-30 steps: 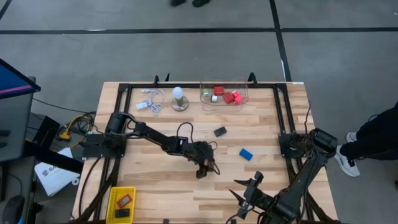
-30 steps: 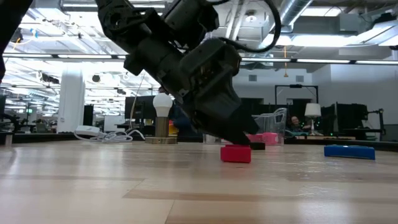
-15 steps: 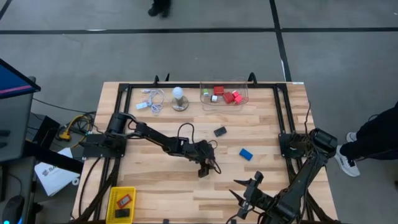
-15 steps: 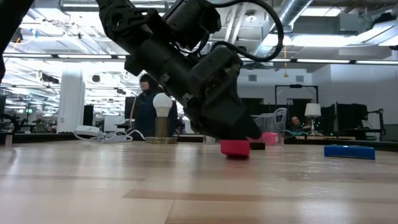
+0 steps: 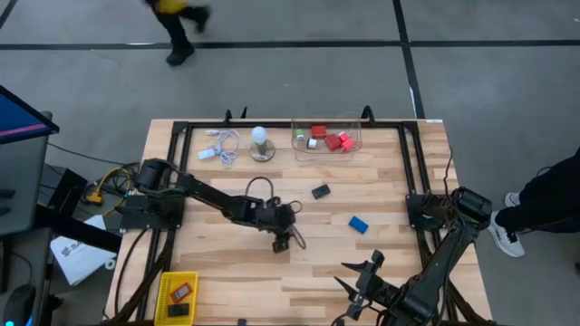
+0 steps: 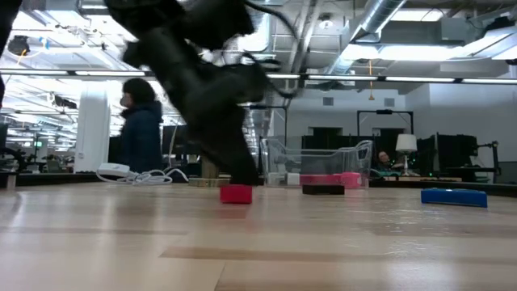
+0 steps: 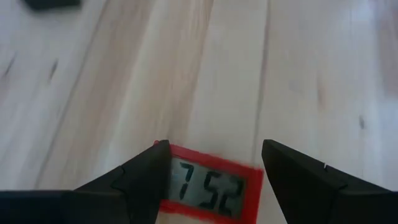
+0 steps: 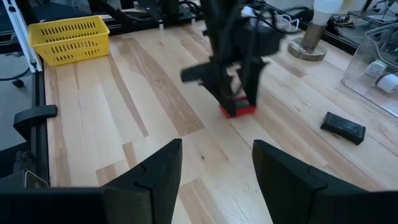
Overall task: Pick & Place Office items
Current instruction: Put the red digital clock into the yellow basket
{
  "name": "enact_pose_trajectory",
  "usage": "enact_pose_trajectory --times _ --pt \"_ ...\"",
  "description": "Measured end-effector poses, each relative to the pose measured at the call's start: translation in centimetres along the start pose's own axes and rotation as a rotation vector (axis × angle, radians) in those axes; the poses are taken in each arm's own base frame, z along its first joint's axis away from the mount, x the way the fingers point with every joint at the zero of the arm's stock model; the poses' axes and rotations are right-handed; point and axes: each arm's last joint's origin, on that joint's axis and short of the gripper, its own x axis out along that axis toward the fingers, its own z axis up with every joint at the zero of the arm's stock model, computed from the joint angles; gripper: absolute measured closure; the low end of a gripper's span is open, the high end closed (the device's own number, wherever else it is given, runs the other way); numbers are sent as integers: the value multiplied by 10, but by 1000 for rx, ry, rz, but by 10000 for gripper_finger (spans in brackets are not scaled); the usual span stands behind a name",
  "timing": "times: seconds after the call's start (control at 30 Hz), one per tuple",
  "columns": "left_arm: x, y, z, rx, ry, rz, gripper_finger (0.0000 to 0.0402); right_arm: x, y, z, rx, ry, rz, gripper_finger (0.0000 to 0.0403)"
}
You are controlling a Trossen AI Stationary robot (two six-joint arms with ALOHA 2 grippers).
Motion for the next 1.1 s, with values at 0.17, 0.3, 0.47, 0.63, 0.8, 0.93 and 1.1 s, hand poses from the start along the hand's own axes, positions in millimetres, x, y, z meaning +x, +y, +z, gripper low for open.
enact_pose_trajectory --times 0.17,0.3,0.47,0.63,0.8,0.93,1.1 --pt "-34 -8 -19 -33 -28 -19 146 -1 0 -1 -1 -1 3 214" --pt "-62 -21 -29 -20 -97 -32 146 -1 0 0 3 -2 3 214" --pt "-83 -34 -34 191 -155 -57 147 0 0 0 2 -4 -2 214" --pt "-76 -25 -35 332 -89 -55 129 1 0 1 -1 -4 -5 214" --pt "-57 -2 -42 433 59 21 113 4 -1 2 -2 -3 -15 214" --pt "-44 6 -36 483 91 25 107 6 -1 3 -2 -2 -18 214" --pt "-32 10 -16 482 79 -39 107 5 -1 2 -5 1 -17 214"
